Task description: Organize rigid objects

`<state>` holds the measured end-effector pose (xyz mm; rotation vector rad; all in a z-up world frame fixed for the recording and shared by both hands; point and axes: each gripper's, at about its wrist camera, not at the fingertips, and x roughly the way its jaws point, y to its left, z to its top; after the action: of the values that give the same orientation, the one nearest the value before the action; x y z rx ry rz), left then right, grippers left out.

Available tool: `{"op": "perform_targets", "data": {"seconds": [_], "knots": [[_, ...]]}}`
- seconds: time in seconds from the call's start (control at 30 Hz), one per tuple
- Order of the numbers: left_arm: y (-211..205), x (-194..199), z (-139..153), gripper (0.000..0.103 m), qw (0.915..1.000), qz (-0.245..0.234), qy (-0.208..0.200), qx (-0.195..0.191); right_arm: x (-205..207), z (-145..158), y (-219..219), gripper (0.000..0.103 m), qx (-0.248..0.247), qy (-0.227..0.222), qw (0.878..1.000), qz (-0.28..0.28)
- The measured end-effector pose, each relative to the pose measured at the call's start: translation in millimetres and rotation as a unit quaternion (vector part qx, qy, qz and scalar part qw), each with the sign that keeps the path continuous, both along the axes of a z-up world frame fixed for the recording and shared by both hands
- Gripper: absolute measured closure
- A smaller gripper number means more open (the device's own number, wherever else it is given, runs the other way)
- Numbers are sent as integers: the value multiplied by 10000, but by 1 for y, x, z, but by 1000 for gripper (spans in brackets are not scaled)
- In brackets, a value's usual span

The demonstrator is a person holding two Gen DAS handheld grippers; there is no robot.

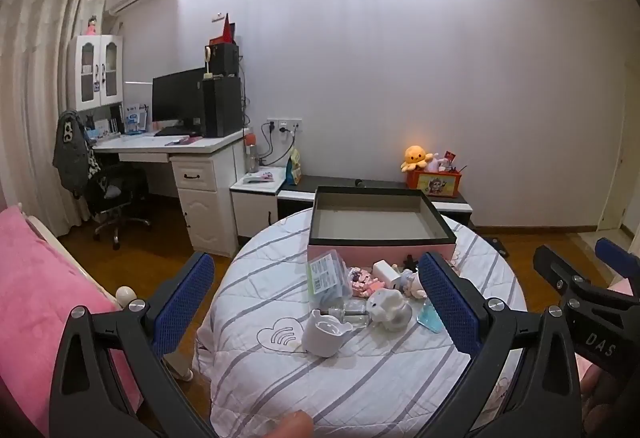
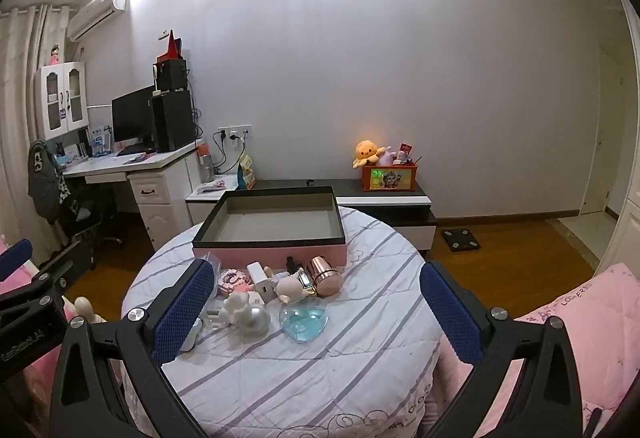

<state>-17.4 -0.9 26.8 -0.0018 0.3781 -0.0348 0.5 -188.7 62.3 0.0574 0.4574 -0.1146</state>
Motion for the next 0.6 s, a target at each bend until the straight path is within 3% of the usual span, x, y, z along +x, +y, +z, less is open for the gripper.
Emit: {"op": "perform_targets", "data": {"seconds": [0.6], "knots": [[1, -4, 1, 0, 10000, -42, -27, 39, -11, -6, -1, 0, -47, -214, 9997, -96]]}}
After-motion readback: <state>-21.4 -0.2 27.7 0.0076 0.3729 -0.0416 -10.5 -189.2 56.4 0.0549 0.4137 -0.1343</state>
